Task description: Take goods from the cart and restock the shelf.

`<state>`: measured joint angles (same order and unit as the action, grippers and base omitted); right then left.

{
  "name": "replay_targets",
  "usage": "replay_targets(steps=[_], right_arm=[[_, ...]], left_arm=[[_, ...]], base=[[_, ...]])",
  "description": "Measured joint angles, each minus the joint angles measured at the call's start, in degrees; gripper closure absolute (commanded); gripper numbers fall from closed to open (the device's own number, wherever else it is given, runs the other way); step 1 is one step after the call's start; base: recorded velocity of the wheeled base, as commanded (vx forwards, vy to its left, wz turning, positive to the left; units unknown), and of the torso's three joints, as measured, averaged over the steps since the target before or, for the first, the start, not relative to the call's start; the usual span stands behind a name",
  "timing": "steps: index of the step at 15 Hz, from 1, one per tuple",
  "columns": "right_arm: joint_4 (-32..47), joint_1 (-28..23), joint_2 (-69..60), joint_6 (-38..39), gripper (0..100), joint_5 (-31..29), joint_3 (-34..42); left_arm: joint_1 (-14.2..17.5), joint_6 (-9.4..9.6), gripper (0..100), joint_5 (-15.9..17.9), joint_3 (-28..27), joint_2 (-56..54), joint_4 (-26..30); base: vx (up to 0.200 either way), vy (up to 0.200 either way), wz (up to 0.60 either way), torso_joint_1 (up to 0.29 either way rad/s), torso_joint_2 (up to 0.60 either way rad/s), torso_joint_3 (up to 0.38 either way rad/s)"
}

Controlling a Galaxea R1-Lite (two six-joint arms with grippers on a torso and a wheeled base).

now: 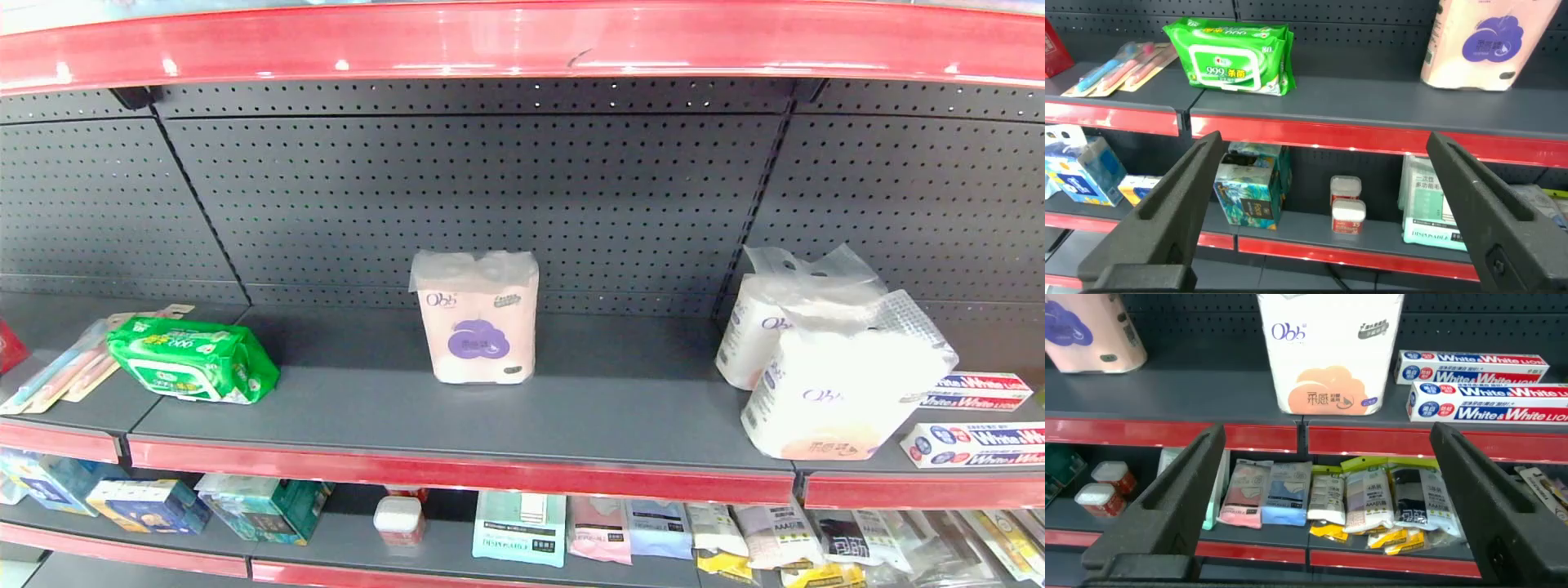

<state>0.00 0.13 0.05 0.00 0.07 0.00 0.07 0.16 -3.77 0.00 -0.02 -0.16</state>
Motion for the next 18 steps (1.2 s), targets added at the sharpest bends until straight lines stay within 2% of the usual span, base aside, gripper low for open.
replay_targets(steps=[4,18], right_arm=[[0.00,0.05,0.00,0.10,0,0.00,0.00],[0.00,0.05,0.00,0.00,0,0.90,0.00]], left_arm=[[0.00,0.02,0,-0.02,0.00,0.00,0.00],[0.02,0.02,0,0.11,0.00,0.00,-0.02]], base=[[0.000,0.000,0.00,0.000,0.00,0.000],[0.000,0.000,-0.60,0.002,0.00,0.002]])
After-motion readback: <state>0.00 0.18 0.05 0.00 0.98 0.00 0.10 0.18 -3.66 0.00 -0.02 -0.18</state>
